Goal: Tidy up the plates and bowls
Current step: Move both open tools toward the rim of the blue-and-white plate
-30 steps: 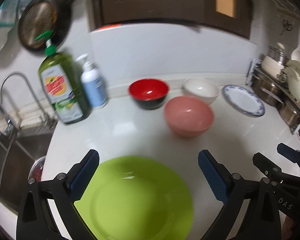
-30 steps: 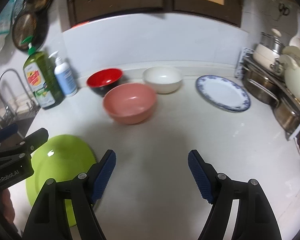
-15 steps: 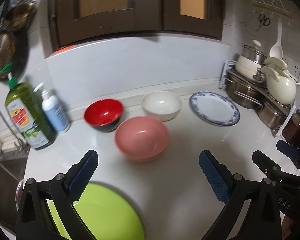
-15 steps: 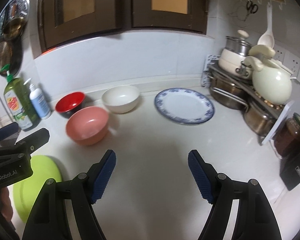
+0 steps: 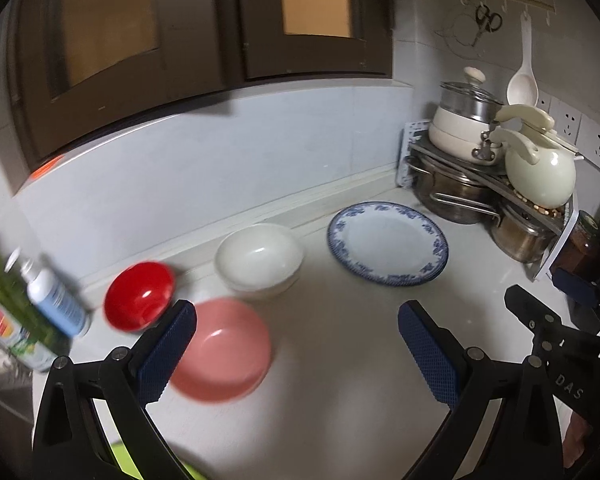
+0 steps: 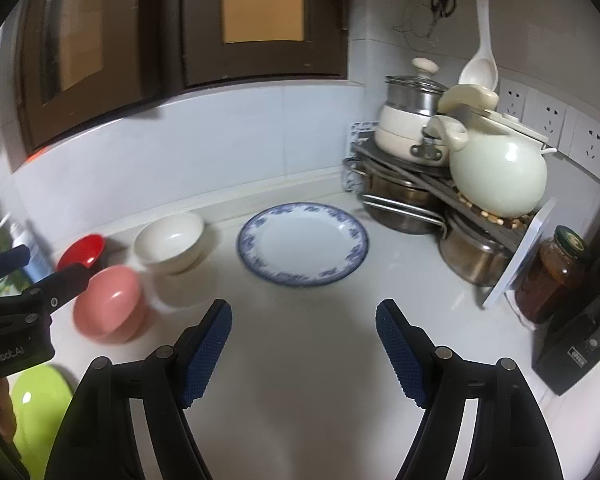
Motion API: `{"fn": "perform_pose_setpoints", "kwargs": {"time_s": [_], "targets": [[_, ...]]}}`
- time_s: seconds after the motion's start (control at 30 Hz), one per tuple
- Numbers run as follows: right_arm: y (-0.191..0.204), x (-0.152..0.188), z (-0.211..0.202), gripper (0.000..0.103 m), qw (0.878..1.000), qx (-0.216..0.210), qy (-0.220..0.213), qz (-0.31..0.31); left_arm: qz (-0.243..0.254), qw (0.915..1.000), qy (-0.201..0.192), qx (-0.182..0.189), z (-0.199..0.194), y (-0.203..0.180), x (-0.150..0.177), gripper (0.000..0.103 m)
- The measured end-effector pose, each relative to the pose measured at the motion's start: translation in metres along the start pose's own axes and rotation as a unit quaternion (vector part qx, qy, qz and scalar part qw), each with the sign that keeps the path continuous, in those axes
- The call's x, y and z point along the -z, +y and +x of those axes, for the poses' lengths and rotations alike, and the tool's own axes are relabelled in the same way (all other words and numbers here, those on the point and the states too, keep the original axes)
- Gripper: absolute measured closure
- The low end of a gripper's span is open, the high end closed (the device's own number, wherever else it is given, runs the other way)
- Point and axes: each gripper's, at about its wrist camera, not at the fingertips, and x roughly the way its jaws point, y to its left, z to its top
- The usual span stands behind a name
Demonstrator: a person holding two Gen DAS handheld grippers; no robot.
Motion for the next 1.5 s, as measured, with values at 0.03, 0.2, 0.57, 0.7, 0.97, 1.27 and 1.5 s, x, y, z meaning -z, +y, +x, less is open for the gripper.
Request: {"fn": "perform_pose_setpoints", "kwargs": {"time_s": [0.03, 0.2, 0.57, 0.7, 0.97, 1.27, 1.5], "targets": [[-0.004, -0.003, 0.004, 0.028, 1.000, 0.005, 0.001, 0.005, 0.004, 1.0000, 0.001, 0.002, 0.005, -0.002, -0.005, 0.000], [-0.019, -0.019, 0.028, 0.028, 0.999, 0.020, 0.004, 0.025, 0.023, 0.9995, 0.011, 0.018, 0.035, -0.011, -0.026, 0.001], [-0.034, -0.042, 0.093, 0.028, 0.998, 0.049, 0.020, 0.034, 0.040, 0.9980, 0.041, 0.026, 0.112, -0.020, -0.059, 0.002], [-0.040, -0.051, 0.118, 0.028, 0.998, 0.054, 0.029, 0.034, 0.050, 0.9967, 0.056, 0.031, 0.140, -0.025, -0.067, 0.003], [-0.055, -0.056, 0.169, 0.028, 0.997, 0.054, 0.045, 0.044, 0.047, 0.9939, 0.094, 0.035, 0.198, -0.040, -0.074, 0.006], [-0.078, -0.051, 0.216, 0.028, 0.994, 0.053, 0.067, 0.064, 0.022, 0.9906, 0.130, 0.035, 0.253, -0.056, -0.072, 0.015], [-0.087, -0.048, 0.243, 0.028, 0.993, 0.054, 0.075, 0.073, 0.020, 0.9874, 0.155, 0.026, 0.292, -0.064, -0.070, 0.030]]}}
